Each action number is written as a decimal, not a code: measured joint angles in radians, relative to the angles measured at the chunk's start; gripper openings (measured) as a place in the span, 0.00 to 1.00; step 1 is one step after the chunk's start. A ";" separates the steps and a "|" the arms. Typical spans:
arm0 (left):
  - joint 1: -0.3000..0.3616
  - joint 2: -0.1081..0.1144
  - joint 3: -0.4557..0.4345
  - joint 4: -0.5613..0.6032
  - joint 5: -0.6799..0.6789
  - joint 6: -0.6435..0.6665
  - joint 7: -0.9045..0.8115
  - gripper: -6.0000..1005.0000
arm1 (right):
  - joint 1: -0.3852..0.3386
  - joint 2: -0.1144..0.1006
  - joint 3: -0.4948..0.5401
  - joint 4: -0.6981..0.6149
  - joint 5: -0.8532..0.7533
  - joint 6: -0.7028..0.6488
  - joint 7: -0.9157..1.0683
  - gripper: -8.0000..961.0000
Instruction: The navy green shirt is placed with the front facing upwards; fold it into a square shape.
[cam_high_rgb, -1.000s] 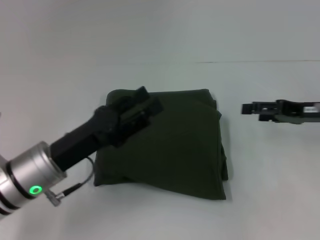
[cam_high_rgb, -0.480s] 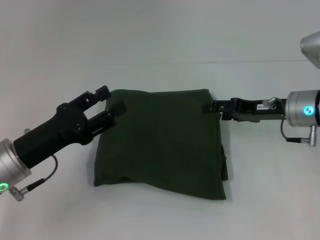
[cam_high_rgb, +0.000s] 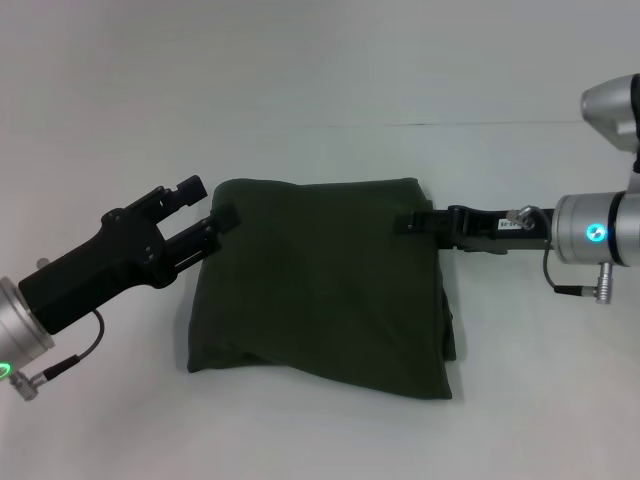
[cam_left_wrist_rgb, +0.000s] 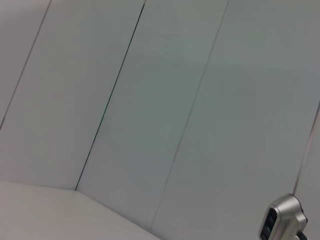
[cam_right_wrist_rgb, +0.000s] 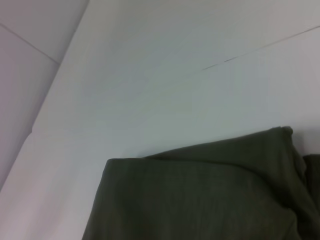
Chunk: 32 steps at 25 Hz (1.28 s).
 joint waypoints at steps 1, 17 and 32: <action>0.000 0.000 -0.001 0.000 0.000 -0.004 0.001 0.71 | 0.000 0.006 0.000 0.000 0.000 0.011 0.000 0.95; -0.010 0.002 0.000 0.001 -0.004 -0.042 0.003 0.71 | -0.019 0.002 0.007 0.001 0.002 0.042 0.016 0.95; -0.010 -0.007 -0.006 -0.006 -0.009 -0.042 0.002 0.71 | 0.017 0.015 0.001 0.007 0.001 0.041 0.030 0.95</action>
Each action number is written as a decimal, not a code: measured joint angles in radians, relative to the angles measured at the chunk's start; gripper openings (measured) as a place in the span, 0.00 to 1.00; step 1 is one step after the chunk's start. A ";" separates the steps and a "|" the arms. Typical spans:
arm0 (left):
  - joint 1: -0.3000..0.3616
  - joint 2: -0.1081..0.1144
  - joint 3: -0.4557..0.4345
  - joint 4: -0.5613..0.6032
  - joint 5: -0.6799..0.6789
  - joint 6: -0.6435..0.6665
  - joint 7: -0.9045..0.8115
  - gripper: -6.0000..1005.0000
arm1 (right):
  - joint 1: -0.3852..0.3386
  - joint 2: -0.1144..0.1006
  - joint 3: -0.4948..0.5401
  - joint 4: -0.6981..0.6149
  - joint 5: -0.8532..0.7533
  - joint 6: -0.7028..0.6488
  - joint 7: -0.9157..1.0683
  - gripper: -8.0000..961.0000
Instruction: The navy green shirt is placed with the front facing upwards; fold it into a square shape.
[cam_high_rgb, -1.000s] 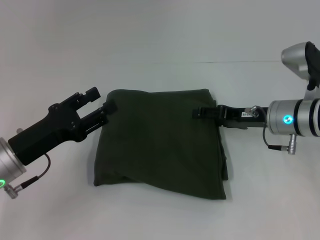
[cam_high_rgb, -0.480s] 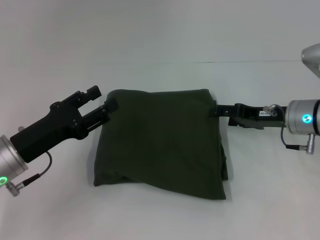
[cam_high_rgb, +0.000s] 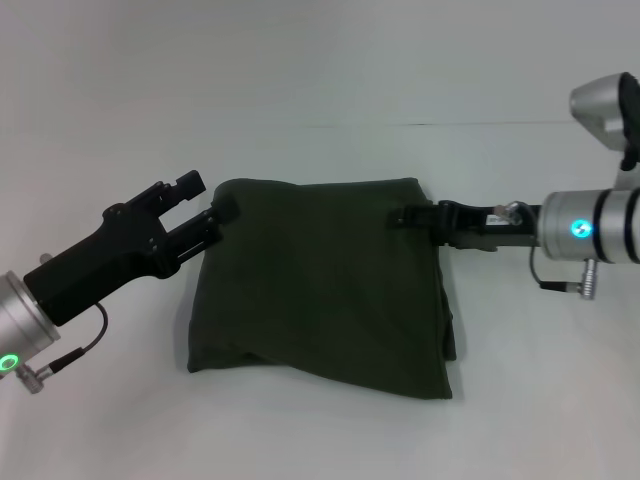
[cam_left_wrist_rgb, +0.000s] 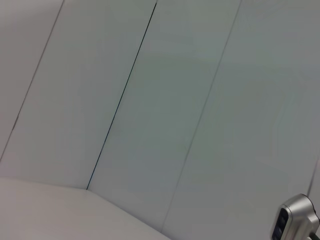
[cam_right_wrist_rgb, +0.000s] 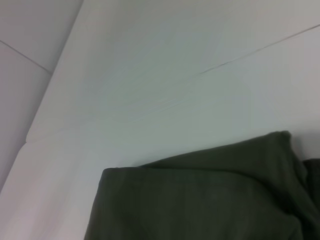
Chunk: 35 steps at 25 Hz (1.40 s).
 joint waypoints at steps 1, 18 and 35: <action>0.000 0.001 -0.001 0.000 0.000 0.000 0.000 0.71 | 0.005 0.005 0.000 0.002 0.000 0.012 0.000 0.95; 0.002 0.001 -0.002 -0.002 -0.010 -0.014 0.001 0.72 | 0.017 0.019 -0.001 0.014 0.172 0.102 -0.093 0.95; -0.001 -0.001 0.005 -0.003 -0.011 -0.034 0.000 0.71 | -0.059 -0.037 -0.083 0.006 0.159 -0.040 -0.068 0.95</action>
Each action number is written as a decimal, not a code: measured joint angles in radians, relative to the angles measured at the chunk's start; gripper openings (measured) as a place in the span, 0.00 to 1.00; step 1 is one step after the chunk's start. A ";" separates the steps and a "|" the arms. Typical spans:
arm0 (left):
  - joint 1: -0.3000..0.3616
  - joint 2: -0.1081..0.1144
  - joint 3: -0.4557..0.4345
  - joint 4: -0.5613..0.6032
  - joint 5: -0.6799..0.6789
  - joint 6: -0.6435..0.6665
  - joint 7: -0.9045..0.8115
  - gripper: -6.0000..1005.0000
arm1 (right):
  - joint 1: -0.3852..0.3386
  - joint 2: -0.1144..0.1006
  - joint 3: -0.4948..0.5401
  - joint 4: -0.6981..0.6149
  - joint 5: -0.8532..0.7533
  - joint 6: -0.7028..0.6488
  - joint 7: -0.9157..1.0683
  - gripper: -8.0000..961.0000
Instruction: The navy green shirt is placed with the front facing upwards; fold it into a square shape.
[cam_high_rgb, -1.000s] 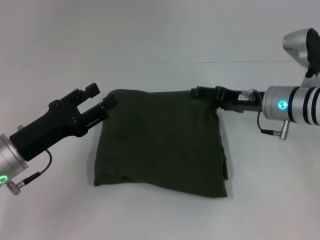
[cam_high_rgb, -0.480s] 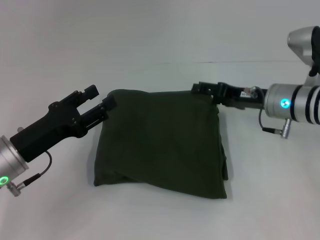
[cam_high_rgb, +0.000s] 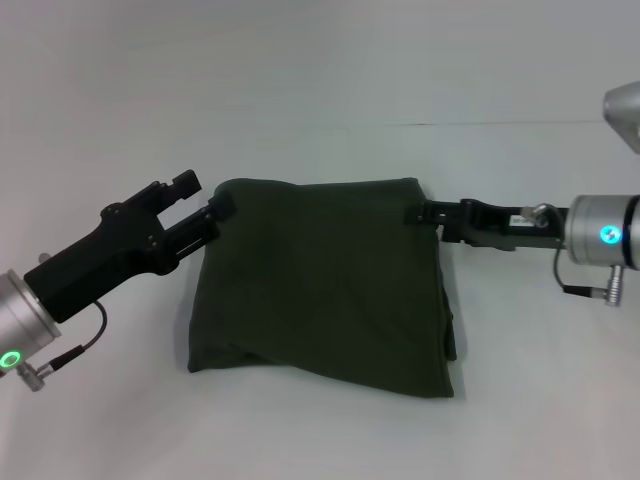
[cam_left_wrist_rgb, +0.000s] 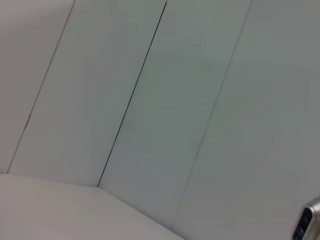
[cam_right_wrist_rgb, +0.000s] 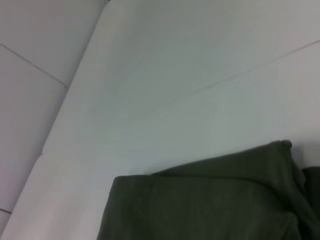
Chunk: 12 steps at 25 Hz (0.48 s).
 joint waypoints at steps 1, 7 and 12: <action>0.000 0.000 0.000 0.000 0.000 -0.001 -0.002 0.71 | -0.003 -0.005 -0.003 0.002 0.000 -0.007 0.002 0.95; -0.003 0.000 -0.003 0.000 0.000 -0.003 -0.003 0.71 | -0.003 0.000 -0.031 0.008 -0.001 0.040 0.011 0.95; -0.010 0.000 -0.006 0.000 0.000 -0.008 -0.001 0.71 | 0.019 0.044 -0.047 0.010 -0.001 0.142 0.010 0.95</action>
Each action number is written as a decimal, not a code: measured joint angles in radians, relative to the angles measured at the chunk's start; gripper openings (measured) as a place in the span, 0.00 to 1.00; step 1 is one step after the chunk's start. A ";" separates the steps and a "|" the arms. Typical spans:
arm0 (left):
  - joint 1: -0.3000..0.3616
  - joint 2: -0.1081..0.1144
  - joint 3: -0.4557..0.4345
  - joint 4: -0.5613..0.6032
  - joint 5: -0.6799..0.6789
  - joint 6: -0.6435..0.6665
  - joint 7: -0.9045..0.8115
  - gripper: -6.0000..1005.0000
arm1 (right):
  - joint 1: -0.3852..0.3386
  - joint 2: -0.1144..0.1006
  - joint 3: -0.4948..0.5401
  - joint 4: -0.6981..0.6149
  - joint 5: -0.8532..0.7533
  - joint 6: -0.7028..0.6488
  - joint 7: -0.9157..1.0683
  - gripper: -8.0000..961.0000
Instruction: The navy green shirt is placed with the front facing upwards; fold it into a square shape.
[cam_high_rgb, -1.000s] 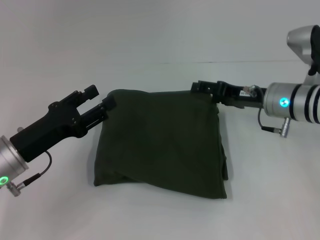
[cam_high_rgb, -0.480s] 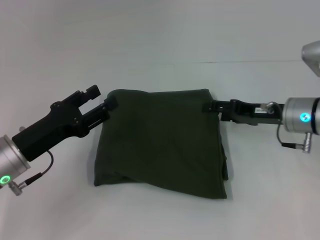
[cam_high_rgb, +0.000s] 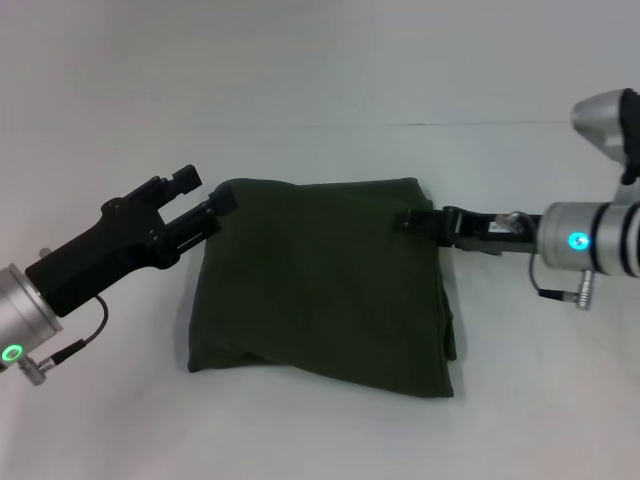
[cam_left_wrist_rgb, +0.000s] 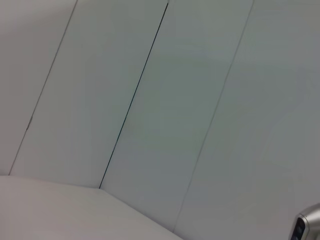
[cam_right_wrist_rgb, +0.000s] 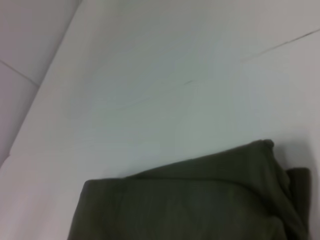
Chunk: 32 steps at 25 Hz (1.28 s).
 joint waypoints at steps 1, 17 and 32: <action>-0.001 0.000 0.000 0.000 0.000 -0.002 0.000 0.71 | 0.005 0.007 0.000 0.001 0.001 0.018 -0.002 0.95; -0.004 0.002 -0.001 0.000 -0.018 -0.028 0.003 0.71 | 0.030 0.013 0.010 0.015 0.115 0.073 -0.020 0.95; -0.002 0.000 -0.001 0.000 -0.026 -0.046 0.001 0.71 | 0.045 -0.002 0.003 0.001 0.140 0.080 -0.021 0.95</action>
